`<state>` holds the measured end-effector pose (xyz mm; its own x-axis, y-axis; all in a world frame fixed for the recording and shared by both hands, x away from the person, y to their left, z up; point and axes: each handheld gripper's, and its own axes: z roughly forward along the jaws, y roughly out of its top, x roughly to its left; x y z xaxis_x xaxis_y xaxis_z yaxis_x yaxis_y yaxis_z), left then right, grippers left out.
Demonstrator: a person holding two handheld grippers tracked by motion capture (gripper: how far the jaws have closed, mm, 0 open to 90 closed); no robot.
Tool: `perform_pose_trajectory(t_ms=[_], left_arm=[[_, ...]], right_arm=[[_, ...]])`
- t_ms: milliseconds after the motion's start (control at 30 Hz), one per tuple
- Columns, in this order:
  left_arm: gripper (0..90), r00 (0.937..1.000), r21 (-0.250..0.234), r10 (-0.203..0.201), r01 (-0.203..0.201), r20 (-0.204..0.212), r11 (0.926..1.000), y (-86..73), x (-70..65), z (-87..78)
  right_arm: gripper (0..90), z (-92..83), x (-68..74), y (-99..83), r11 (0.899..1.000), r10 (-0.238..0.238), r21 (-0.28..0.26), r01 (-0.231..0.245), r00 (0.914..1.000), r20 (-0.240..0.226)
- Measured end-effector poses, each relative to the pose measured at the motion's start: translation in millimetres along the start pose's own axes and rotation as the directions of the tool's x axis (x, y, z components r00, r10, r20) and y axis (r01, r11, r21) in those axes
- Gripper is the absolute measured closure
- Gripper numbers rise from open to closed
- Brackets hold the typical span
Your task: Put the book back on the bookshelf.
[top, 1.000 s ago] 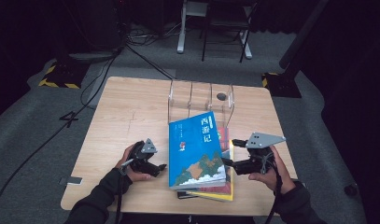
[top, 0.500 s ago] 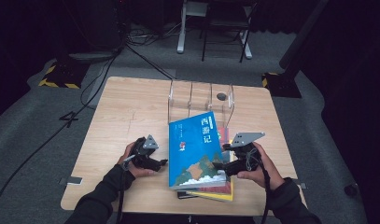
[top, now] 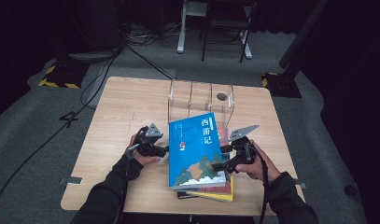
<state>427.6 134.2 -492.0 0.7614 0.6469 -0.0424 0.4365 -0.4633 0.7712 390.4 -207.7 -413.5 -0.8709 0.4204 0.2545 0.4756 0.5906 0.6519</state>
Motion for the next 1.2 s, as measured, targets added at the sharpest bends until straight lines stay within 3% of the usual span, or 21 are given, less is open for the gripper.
perform_pose_trajectory(t_ms=[100,133,233,433,700,800,833,867,967,1200], left_arm=[[36.0,1.0,0.001,-0.002,0.002,0.005,1.0,1.4,1.5,2.7],[38.5,0.9996,-0.007,-0.017,0.017,0.023,0.9998,1.0,2.5,5.5],[48.5,0.9992,-0.017,0.014,-0.014,0.038,0.9998,2.9,2.7,6.5],[62.8,0.9956,-0.047,0.008,-0.004,0.094,0.9989,3.6,4.4,6.7],[68.3,0.9937,-0.065,0.017,-0.01,0.111,0.9978,4.7,4.1,5.7],[72.1,0.9929,-0.068,0.025,-0.017,0.116,0.9975,5.2,3.9,5.3],[72.7,0.9924,-0.073,0.023,-0.014,0.121,0.9972,5.4,4.1,4.9],[73.2,0.9918,-0.081,0.027,-0.017,0.125,0.9966,6.0,4.6,3.7],[74.5,0.9928,-0.085,0.03,-0.021,0.116,0.9962,7.8,3.0,2.0],[76.0,0.9924,-0.105,0.034,-0.022,0.118,0.9943,14.2,2.2,-2.6]], right_arm=[[9.0,0.0,1.2,0.2,1.0,-0.025,-0.009,0.025,0.9997,0.008],[9.0,-0.1,1.7,0.4,0.999,-0.031,-0.008,0.031,0.9995,0.011],[9.2,-0.3,2.6,2.3,0.999,-0.054,-0.002,0.054,0.9984,0.017],[10.0,-1.0,2.3,6.8,0.997,-0.08,-0.006,0.08,0.9968,0.006],[13.3,-0.6,-5.8,15.1,0.992,-0.09,-0.089,0.087,0.9953,-0.036],[20.4,5.2,-11.8,19.8,0.993,-0.082,-0.089,0.077,0.9952,-0.052],[31.7,6.2,-13.0,21.1,0.991,-0.09,-0.104,0.086,0.9951,-0.041],[36.5,7.7,-13.8,22.7,0.989,-0.094,-0.116,0.09,0.9951,-0.031],[50.1,14.7,-16.1,29.0,0.986,-0.097,-0.139,0.088,0.9935,-0.06],[56.7,12.0,-11.1,29.4,0.972,-0.151,-0.188,0.142,0.9879,-0.035]])
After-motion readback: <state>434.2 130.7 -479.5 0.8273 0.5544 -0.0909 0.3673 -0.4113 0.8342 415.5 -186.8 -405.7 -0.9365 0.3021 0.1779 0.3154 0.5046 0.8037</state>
